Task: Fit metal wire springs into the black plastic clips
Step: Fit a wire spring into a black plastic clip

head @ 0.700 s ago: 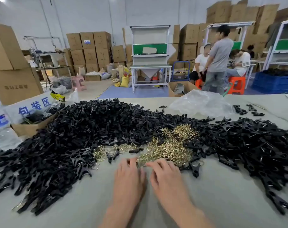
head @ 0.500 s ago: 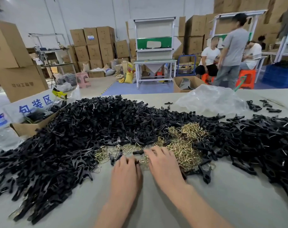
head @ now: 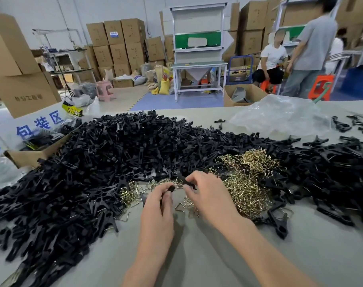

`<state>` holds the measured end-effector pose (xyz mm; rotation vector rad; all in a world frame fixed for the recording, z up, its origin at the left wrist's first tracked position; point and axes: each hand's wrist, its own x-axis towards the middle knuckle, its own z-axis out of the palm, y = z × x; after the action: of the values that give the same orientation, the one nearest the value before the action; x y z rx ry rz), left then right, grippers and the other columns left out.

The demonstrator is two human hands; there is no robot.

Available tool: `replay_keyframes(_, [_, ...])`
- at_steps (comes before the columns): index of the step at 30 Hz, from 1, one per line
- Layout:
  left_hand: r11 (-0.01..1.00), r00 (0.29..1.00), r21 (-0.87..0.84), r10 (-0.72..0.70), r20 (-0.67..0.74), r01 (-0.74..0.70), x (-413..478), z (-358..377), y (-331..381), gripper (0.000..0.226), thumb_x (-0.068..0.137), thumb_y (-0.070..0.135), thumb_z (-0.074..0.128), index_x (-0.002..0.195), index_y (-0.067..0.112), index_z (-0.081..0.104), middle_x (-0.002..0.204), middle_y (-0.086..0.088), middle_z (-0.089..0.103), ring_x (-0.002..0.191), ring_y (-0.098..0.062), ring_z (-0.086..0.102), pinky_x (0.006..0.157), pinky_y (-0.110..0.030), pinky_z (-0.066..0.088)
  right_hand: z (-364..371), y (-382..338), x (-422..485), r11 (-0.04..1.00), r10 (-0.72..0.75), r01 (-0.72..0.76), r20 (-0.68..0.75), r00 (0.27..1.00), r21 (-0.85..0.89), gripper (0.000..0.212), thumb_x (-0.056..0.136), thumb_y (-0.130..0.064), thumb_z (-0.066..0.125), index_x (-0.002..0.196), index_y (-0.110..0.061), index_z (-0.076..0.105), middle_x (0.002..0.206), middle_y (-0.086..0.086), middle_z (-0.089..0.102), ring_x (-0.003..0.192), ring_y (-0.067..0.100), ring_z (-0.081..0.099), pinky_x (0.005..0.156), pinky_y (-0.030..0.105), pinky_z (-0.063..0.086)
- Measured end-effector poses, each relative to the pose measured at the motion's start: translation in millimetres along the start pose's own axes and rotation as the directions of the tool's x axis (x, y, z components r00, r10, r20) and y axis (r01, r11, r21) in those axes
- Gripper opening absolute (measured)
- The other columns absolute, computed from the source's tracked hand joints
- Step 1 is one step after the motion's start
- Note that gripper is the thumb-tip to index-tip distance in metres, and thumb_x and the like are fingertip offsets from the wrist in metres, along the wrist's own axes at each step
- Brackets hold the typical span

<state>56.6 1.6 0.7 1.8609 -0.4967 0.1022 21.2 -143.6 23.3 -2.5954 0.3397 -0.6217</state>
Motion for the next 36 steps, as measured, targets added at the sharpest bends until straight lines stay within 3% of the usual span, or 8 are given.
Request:
replay_keyframes(2, [0.994,1.000,-0.110,-0.023,0.005,0.023,-3,0,6,0.027,0.104,0.027,0.047,0.109,0.051,0.060,0.091,0.021,0.068,0.083,0.003,0.064,0.071,-0.012,0.048,-15,2,-14,0.919,0.161,-0.154,0.011,0.987,0.362,0.007,0.095,-0.038,0.066,0.100,-0.032,0.063,0.092,-0.018,0.069,0.087,-0.001,0.062,0.076,0.020,0.049])
replay_keyframes(5, [0.940,0.996,-0.331,-0.060,0.068,0.079,-7,9,21,0.025,0.105,0.023,0.046,0.115,0.036,0.065,0.078,0.008,0.069,0.064,-0.009,0.063,0.062,-0.019,0.052,-35,14,-40,0.602,0.306,-0.285,0.114,0.945,0.746,0.015,0.090,-0.032,0.076,0.101,-0.036,0.066,0.095,-0.017,0.072,0.083,0.002,0.069,0.067,0.016,0.053])
replay_keyframes(8, [0.871,0.976,-0.463,-0.073,0.204,0.162,-8,28,40,0.022,0.106,0.026,0.043,0.116,0.027,0.063,0.066,0.003,0.062,0.055,-0.012,0.055,0.053,-0.022,0.049,-46,28,-60,0.240,0.317,-0.308,0.225,0.921,0.921,0.028,0.086,-0.016,0.077,0.111,-0.029,0.075,0.099,-0.001,0.075,0.088,0.018,0.074,0.071,0.025,0.059])
replay_keyframes(10, [0.865,0.969,-0.475,-0.048,0.244,0.162,-11,40,49,0.022,0.106,0.029,0.043,0.114,0.023,0.063,0.061,0.003,0.056,0.050,-0.013,0.050,0.049,-0.022,0.045,-48,34,-69,0.182,0.292,-0.304,0.244,0.925,0.935,0.027,0.081,-0.018,0.075,0.107,-0.025,0.078,0.098,-0.001,0.076,0.087,0.017,0.073,0.073,0.026,0.060])
replay_keyframes(15, [0.868,0.973,-0.487,0.020,0.231,0.098,-20,44,47,0.021,0.099,0.038,0.048,0.097,0.030,0.068,0.061,0.002,0.054,0.049,-0.012,0.047,0.047,-0.019,0.042,-48,47,-76,0.212,0.267,-0.266,0.206,0.942,0.940,0.031,0.084,-0.025,0.075,0.115,-0.024,0.076,0.107,-0.003,0.074,0.092,0.012,0.069,0.084,0.026,0.057])
replay_keyframes(22, [0.837,0.947,-0.529,0.042,0.317,0.140,-19,38,43,0.025,0.094,0.014,0.059,0.118,0.015,0.066,0.081,-0.008,0.071,0.068,-0.020,0.064,0.060,-0.025,0.054,-51,45,-74,0.294,0.253,-0.261,0.189,0.949,0.919,0.039,0.086,-0.029,0.072,0.123,-0.039,0.071,0.120,-0.006,0.074,0.104,0.010,0.071,0.088,0.022,0.056])
replay_keyframes(27, [0.902,0.952,-0.428,0.086,0.295,0.051,-21,40,42,0.021,0.088,0.047,0.056,0.098,0.035,0.071,0.078,0.001,0.071,0.068,-0.014,0.067,0.062,-0.022,0.054,-55,39,-72,0.377,0.245,-0.214,0.125,0.961,0.901,0.035,0.088,-0.026,0.071,0.117,-0.046,0.072,0.115,-0.012,0.075,0.104,0.008,0.070,0.086,0.015,0.053])
replay_keyframes(36, [0.885,0.890,-0.455,0.124,0.438,0.100,-24,47,39,0.030,0.096,0.037,0.049,0.117,0.051,0.063,0.079,0.010,0.067,0.074,-0.012,0.058,0.072,-0.032,0.054,-55,37,-71,0.414,0.200,-0.183,0.107,0.974,0.892,0.040,0.091,-0.016,0.071,0.118,-0.045,0.072,0.112,-0.003,0.076,0.085,0.008,0.068,0.077,0.018,0.054])
